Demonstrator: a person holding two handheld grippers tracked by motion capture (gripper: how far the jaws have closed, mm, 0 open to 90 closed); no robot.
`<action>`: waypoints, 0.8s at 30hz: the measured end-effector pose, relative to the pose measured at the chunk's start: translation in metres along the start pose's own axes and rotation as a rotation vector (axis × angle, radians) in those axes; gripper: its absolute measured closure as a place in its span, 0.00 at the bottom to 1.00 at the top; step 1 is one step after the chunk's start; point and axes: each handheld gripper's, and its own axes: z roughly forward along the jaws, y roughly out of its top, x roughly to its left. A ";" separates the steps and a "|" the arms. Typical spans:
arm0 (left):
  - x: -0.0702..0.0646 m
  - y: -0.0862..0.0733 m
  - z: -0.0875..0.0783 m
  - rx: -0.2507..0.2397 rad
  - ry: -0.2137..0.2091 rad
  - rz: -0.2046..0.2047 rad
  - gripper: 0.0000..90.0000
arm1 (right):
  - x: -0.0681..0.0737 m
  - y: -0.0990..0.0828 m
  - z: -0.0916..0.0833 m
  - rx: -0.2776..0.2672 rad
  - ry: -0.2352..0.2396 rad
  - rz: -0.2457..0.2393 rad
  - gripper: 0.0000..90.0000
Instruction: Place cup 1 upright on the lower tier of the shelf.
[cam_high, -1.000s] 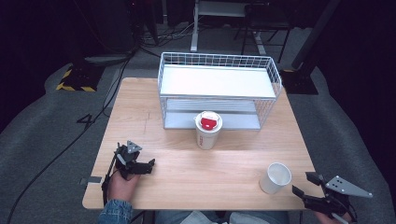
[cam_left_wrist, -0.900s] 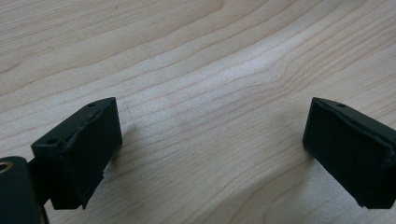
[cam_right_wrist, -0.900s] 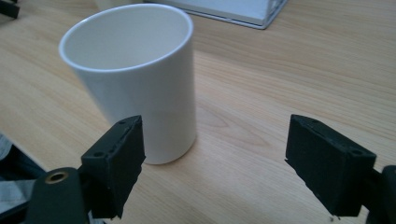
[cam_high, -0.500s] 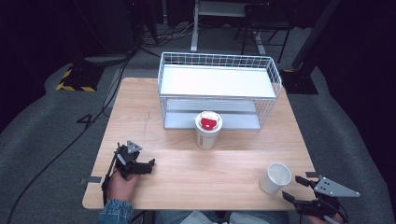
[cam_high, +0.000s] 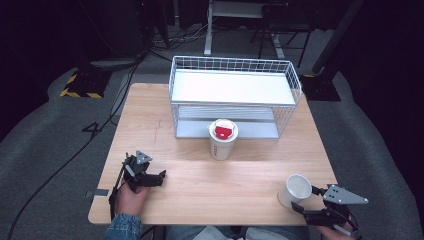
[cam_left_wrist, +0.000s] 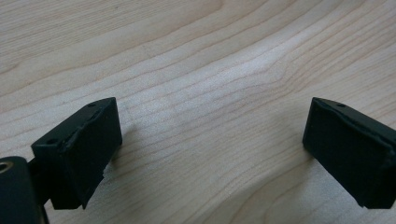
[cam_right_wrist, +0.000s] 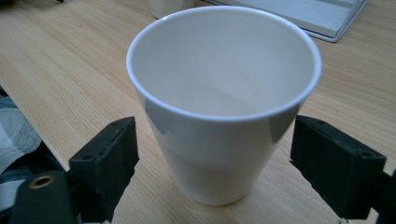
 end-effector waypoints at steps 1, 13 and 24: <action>0.000 0.000 0.000 0.000 0.000 0.000 0.06 | 0.000 0.000 0.002 0.006 0.002 -0.002 0.18; 0.000 0.000 0.000 0.000 0.000 0.000 0.06 | -0.002 -0.001 0.025 0.018 0.002 0.006 0.17; 0.000 0.000 0.000 0.000 0.000 0.000 0.06 | -0.001 -0.005 0.030 0.015 -0.006 0.004 0.25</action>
